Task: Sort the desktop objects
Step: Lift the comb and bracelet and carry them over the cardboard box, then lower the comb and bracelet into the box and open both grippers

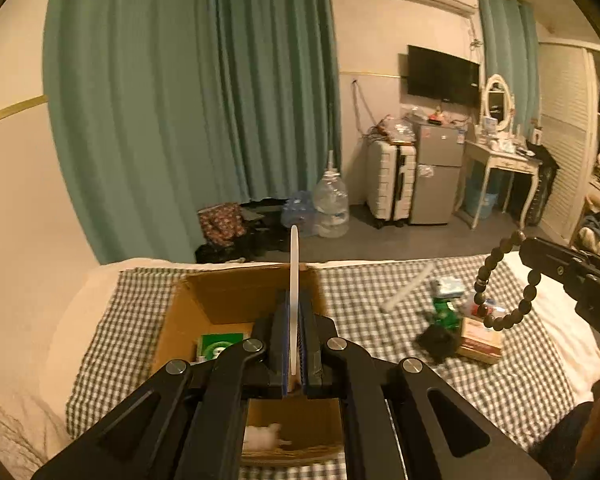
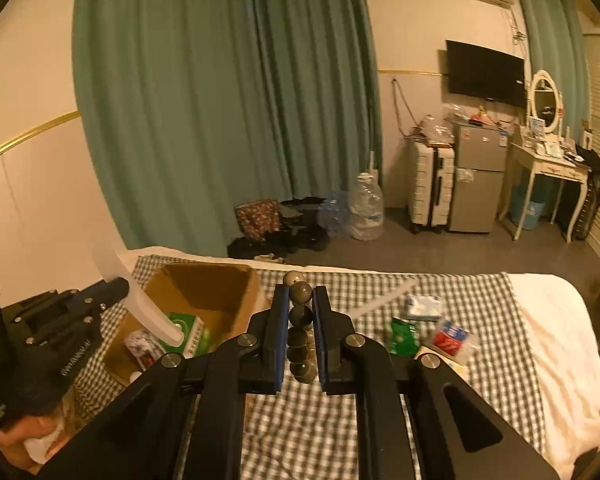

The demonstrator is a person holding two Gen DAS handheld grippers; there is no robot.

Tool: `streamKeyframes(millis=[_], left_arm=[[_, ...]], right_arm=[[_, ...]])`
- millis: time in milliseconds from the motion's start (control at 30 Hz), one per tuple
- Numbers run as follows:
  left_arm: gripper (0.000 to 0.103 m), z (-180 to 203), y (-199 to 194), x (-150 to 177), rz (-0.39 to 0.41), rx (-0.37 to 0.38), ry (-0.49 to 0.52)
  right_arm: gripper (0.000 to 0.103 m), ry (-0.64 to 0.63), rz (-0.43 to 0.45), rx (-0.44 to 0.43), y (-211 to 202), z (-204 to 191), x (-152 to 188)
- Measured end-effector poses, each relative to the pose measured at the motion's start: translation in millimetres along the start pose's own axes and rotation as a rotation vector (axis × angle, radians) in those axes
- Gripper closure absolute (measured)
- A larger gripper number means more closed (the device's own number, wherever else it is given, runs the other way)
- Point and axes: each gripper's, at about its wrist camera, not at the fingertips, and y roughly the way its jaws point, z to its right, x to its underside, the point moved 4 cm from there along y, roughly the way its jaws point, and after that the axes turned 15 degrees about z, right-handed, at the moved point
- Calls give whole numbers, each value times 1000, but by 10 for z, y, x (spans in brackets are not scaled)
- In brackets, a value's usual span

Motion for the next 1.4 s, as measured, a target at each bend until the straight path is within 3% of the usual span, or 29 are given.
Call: streamKeyframes(millis=[300,733,1400], left_arm=[[100,-426,152,120,-28,-77,-31],[100,-814,592,504,-135,-111,-104],[99,-899,1295,1289,-336,-115,-109]], right_arm=[[92,-31,-24,-98,296,-550,61],[92,-60,-118,-196,908,-1037,406],[91,-55,-366,-252,1853,-1237,1264]])
